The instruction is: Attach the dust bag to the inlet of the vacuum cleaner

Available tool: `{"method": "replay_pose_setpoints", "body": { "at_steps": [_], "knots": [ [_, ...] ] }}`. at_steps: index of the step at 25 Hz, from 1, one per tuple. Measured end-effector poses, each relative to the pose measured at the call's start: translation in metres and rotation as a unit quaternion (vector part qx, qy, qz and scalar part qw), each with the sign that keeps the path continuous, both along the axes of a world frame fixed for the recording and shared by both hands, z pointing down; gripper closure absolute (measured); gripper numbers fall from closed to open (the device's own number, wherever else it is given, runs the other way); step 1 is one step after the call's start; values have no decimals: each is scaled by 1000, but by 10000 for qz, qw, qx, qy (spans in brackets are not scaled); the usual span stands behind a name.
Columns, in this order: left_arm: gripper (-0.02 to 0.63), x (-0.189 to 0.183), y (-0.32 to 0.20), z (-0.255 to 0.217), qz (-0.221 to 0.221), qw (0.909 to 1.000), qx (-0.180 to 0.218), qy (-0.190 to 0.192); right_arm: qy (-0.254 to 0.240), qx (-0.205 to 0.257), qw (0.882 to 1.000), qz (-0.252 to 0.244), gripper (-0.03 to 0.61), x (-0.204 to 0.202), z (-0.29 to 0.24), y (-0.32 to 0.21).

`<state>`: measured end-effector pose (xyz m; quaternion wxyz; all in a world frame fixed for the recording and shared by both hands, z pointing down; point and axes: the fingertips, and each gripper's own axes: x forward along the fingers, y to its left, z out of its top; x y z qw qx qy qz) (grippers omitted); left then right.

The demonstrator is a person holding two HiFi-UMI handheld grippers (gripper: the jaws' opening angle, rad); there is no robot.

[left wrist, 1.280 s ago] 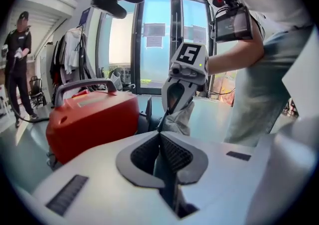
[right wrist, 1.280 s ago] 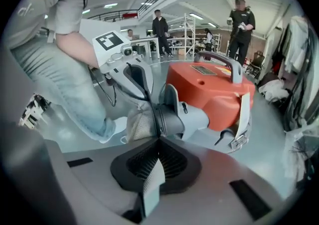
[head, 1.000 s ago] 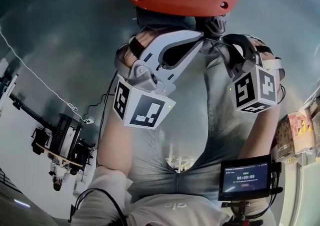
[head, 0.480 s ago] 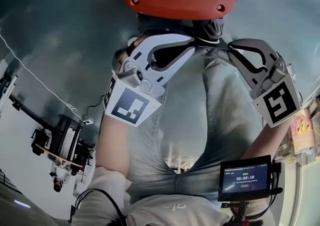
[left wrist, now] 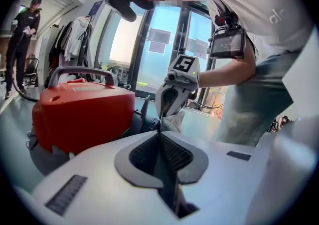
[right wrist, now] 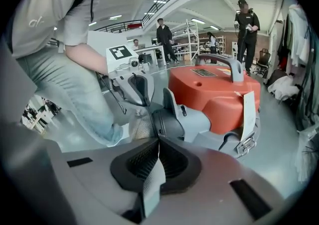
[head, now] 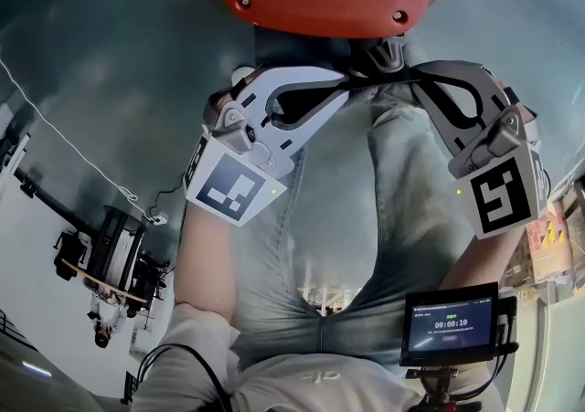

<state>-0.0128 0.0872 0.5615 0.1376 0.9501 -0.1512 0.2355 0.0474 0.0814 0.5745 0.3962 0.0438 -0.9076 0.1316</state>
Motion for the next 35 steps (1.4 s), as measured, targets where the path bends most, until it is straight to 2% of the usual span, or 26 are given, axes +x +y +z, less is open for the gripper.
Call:
{"method": "replay_pose_setpoints", "body": {
  "at_steps": [3,6,8,11,13,15,18,20,23,25,27,31,35],
  "knots": [
    [598,2,-6,3,-21,9986,431,-297,-100,-271,9996,16,571,0,5,2],
    [598,5,-8,3,24,9957,743,-552,39,-237,9997,-22,571,2,8,4],
    [598,6,-7,4,-50,9971,589,-480,-124,-354,9991,209,571,1,9,3],
    [597,9,-15,11,-295,9991,200,-247,-290,-882,9927,774,569,11,19,-1],
    [589,15,-21,21,-354,9991,34,-212,-275,-955,9912,877,568,21,30,-4],
    [589,17,-21,26,-247,9991,-80,-350,-212,-924,9917,865,568,31,32,-4],
    [589,6,-23,-19,-239,9979,-11,-610,-136,-599,9930,1004,568,52,-20,-8],
    [589,-7,-25,-46,-466,9960,-91,-760,-170,-362,9895,1390,568,67,-57,-17],
    [590,-19,-27,-43,-656,9939,-264,-844,-184,-34,9824,1859,569,74,-62,-43],
    [591,-22,-33,-48,-711,9928,-103,-956,-226,161,9807,1934,569,64,-70,-56],
    [591,-24,-43,-80,-814,9913,158,-1024,-359,379,9801,1917,569,48,-104,-65],
    [591,-19,-78,-173,-1227,9887,604,-617,-717,911,9741,1941,569,20,-194,-85],
    [592,-23,-106,-259,-1561,9840,832,-214,-1277,1426,9516,2405,569,-7,-286,-107]
  ]
}}
